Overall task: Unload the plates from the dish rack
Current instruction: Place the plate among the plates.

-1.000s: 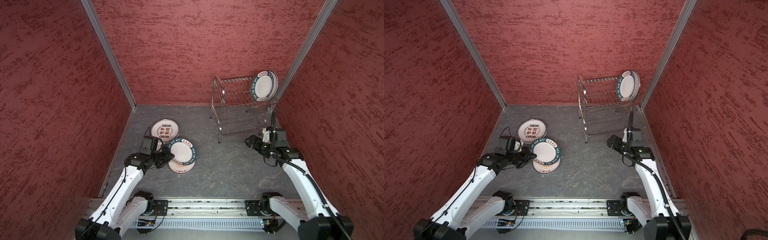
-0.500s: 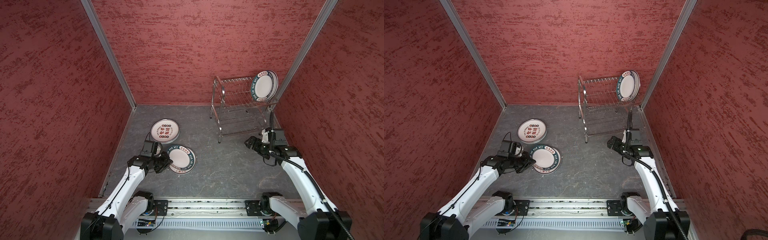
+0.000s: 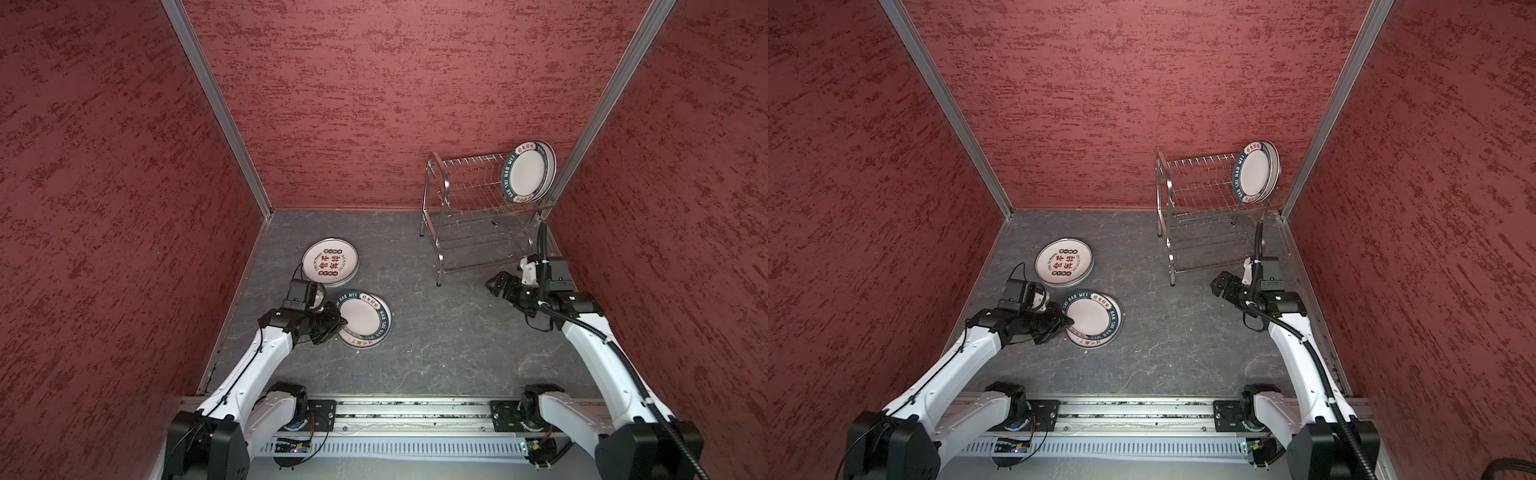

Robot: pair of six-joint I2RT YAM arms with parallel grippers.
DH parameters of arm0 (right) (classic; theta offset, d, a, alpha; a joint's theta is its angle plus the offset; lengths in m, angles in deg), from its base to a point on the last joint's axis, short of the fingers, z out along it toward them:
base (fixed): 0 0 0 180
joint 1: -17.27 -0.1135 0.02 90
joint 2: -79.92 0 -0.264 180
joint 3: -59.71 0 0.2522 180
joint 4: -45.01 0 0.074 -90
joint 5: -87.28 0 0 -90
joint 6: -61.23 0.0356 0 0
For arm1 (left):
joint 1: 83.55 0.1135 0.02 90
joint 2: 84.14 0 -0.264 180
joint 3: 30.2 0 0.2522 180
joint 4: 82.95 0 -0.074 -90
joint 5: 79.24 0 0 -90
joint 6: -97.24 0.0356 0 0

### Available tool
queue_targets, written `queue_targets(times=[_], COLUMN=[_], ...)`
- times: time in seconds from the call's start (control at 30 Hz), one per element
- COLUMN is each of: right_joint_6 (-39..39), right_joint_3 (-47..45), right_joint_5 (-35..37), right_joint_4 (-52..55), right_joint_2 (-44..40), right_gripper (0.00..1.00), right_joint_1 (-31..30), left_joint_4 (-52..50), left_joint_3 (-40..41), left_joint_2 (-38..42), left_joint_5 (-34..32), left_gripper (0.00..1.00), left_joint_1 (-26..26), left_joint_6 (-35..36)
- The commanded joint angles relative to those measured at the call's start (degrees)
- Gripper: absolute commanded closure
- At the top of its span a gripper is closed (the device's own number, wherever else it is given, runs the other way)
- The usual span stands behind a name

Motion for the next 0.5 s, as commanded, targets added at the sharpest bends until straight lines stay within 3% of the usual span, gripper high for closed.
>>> queue_targets(times=[0.0,0.2,0.33,0.47], right_joint_6=[0.02,0.21,0.12,-0.06], right_joint_3=[0.14,-0.13,-0.53,-0.82], right_joint_5=[-1.29,-2.73,-3.16,-4.84], right_joint_4=[-1.57,-2.38,-2.86,-3.5], right_joint_2=[0.04,0.21,0.17,0.17], right_gripper=[0.01,0.01,0.01,0.01], right_joint_1=[-0.22,-0.21,-0.21,-0.21], left_joint_4=[1.84,2.35,1.07,0.14], left_joint_3=[0.77,1.33,0.88,0.43], left_joint_2=[0.21,-0.51,-1.34,-1.39], left_joint_5=[0.75,0.86,-0.5,-2.11], left_gripper=[0.84,0.78,0.57,0.48], left_joint_1=[0.51,0.72,0.73,0.73], left_joint_6=[1.18,1.58,1.86,1.97])
